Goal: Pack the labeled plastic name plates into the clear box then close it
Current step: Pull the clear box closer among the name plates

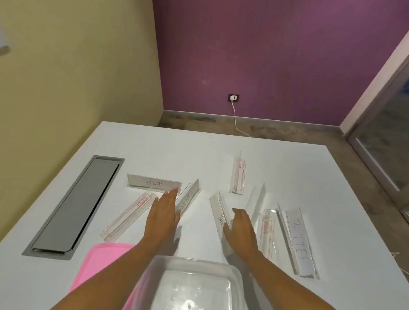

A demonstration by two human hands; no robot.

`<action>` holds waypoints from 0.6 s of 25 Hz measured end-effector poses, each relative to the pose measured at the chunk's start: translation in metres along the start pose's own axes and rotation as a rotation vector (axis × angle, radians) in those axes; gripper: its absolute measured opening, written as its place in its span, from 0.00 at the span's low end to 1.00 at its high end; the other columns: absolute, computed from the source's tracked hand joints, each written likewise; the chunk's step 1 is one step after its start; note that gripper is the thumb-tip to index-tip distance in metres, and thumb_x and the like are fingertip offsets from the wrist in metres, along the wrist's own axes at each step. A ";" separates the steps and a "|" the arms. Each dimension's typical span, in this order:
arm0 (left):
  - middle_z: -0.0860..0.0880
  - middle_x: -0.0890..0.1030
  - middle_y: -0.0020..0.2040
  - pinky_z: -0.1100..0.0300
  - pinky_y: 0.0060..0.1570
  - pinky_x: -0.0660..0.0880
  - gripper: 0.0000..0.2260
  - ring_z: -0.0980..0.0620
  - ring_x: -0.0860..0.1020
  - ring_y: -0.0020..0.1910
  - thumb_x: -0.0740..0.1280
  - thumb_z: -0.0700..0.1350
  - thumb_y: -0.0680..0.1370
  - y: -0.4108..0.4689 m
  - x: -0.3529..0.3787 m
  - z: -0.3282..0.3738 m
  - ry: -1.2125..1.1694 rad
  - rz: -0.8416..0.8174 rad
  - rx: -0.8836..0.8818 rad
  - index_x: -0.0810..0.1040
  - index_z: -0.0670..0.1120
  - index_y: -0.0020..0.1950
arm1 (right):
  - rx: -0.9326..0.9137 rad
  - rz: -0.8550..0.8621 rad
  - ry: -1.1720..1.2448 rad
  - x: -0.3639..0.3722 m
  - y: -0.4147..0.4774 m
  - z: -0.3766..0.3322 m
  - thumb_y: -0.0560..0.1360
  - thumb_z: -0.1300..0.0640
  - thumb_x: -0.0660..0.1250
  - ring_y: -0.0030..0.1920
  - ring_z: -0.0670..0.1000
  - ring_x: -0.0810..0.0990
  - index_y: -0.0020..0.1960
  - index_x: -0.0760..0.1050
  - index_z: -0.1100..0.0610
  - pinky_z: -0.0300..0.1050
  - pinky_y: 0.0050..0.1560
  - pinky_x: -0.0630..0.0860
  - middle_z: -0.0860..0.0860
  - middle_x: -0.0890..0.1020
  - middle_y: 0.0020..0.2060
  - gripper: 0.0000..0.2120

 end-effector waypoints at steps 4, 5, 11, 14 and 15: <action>0.43 0.75 0.64 0.51 0.57 0.72 0.24 0.43 0.74 0.61 0.64 0.41 0.75 0.012 0.014 -0.013 -0.089 -0.075 -0.144 0.65 0.42 0.71 | 0.098 -0.071 -0.009 0.020 0.021 0.004 0.76 0.55 0.64 0.59 0.55 0.73 0.62 0.68 0.64 0.45 0.57 0.72 0.57 0.74 0.57 0.19; 0.44 0.75 0.64 0.51 0.55 0.73 0.23 0.43 0.75 0.61 0.64 0.41 0.76 0.013 0.020 -0.015 -0.097 -0.108 -0.167 0.66 0.43 0.70 | 0.128 -0.103 -0.023 0.027 0.025 0.006 0.75 0.54 0.65 0.58 0.56 0.73 0.60 0.68 0.64 0.44 0.56 0.72 0.57 0.74 0.56 0.18; 0.44 0.81 0.55 0.52 0.41 0.75 0.18 0.39 0.80 0.47 0.63 0.40 0.75 0.013 0.038 -0.024 -0.069 -0.159 -0.233 0.71 0.46 0.65 | 0.157 -0.148 -0.225 0.048 0.031 0.015 0.73 0.50 0.68 0.53 0.56 0.74 0.55 0.71 0.64 0.45 0.57 0.72 0.57 0.76 0.50 0.20; 0.44 0.83 0.50 0.54 0.37 0.73 0.18 0.39 0.81 0.42 0.64 0.39 0.74 0.014 0.040 -0.026 -0.041 -0.134 -0.223 0.73 0.47 0.64 | 0.157 -0.090 -0.280 0.048 0.037 0.010 0.62 0.55 0.77 0.42 0.58 0.76 0.44 0.73 0.65 0.50 0.46 0.75 0.58 0.77 0.38 0.20; 0.45 0.83 0.50 0.54 0.36 0.73 0.18 0.39 0.81 0.41 0.64 0.39 0.74 0.014 0.039 -0.026 -0.039 -0.134 -0.222 0.73 0.47 0.63 | 0.205 -0.100 -0.236 0.049 0.039 0.011 0.61 0.56 0.77 0.43 0.59 0.75 0.45 0.72 0.65 0.51 0.46 0.75 0.58 0.75 0.39 0.20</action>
Point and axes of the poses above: each hand's wrist, its own y-axis towards the middle knuckle, its own x-axis out of the palm, z = x × y, the point moved 6 cm from there along y, towards the middle knuckle
